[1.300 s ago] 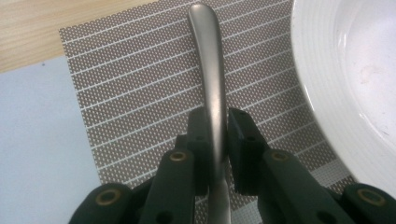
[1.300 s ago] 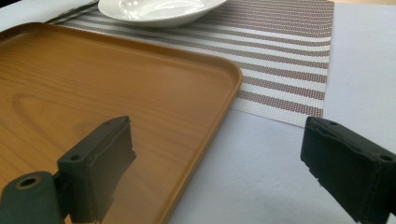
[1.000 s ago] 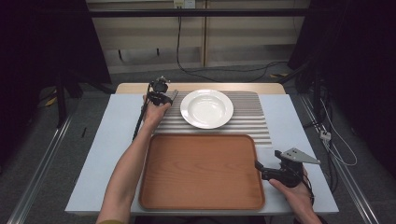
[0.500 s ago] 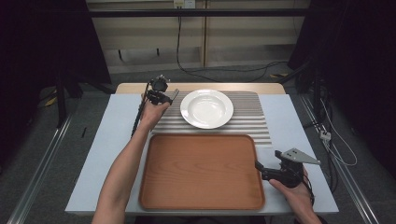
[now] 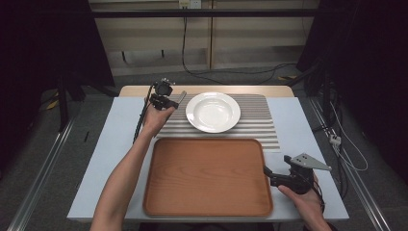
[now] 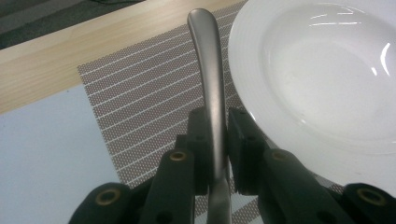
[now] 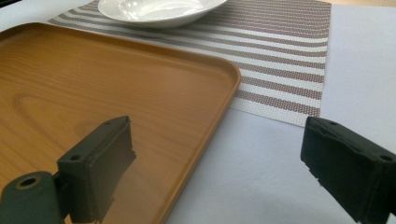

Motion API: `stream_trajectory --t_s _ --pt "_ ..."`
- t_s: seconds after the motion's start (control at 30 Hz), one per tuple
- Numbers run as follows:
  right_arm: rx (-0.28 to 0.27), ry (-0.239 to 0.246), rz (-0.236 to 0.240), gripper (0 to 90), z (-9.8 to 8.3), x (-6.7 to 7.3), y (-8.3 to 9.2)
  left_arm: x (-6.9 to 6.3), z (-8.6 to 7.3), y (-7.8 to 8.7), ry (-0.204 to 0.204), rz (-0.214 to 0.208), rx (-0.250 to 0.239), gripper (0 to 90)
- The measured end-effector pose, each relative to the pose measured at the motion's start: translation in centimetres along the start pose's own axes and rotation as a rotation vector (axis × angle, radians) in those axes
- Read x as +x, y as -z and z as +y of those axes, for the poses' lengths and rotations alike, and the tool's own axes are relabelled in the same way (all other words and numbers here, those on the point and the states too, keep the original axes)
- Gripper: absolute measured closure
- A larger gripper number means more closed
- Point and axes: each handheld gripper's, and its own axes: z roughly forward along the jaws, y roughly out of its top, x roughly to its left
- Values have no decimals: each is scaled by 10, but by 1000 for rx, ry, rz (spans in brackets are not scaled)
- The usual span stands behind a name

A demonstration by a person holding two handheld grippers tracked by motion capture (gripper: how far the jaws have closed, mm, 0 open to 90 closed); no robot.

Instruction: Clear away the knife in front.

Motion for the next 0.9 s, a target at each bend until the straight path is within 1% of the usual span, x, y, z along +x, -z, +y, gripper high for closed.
stream_trajectory --t_s 0.03,0.13,0.17,0.2,0.23,0.27,0.33,0.37,0.43,0.53,0.57,0.6,0.63,0.67,0.7,0.73,0.77,0.8,0.83,0.87,0.9 --pt "0 0 0 89 0 0 0 -1 -1 2 8 -6 -8 801" --pt "-1 1 0 89 0 0 0 -2 -2 7 8 -13 -24 801" --pt "-1 1 0 89 0 0 0 -2 -3 9 -5 -15 -21 801" --pt "-1 1 0 89 0 0 0 -4 -3 10 0 -18 -30 801" --pt "-2 1 -1 89 0 0 0 -4 -4 12 -12 -22 -23 801" --pt "-2 1 -1 89 0 0 0 -6 -5 13 -4 -25 -34 801" --pt "-2 0 -2 89 0 0 1 -7 -7 16 -18 -36 -33 801" --pt "-3 -1 -2 89 0 0 1 -9 -8 17 -12 -40 -43 801" --pt "-1 1 -2 89 0 0 0 -11 -10 19 -22 -53 -41 801" --pt "-1 1 -2 89 1 0 0 -15 -13 22 -28 -60 -50 801" --pt "-1 1 -2 89 1 0 0 -16 -14 23 -38 -62 -45 801" --pt "-2 4 -2 89 1 0 0 -19 -15 24 -42 -45 -48 801" --pt "-2 4 -2 89 1 0 0 -19 -15 26 -44 -66 -46 801" --pt "-2 4 -2 90 1 0 0 -20 -16 27 -51 -69 -46 801" --pt "-1 4 -3 89 1 0 0 -21 -16 29 -60 -70 -46 801" --pt "-2 5 -2 90 1 0 0 -24 -17 30 -52 -51 -55 801" --pt "-2 5 -2 91 1 0 0 -23 -18 32 -66 -70 -46 801" --pt "-2 6 -3 91 1 0 0 -25 -19 33 -60 -74 -53 801" --pt "-2 7 -3 91 1 1 1 -25 -20 34 -65 -75 -46 801" --pt "-2 7 -3 91 1 1 1 -27 -21 35 -56 -78 -53 801" --pt "-3 7 -3 91 1 1 1 -27 -21 37 -69 -78 -45 801"
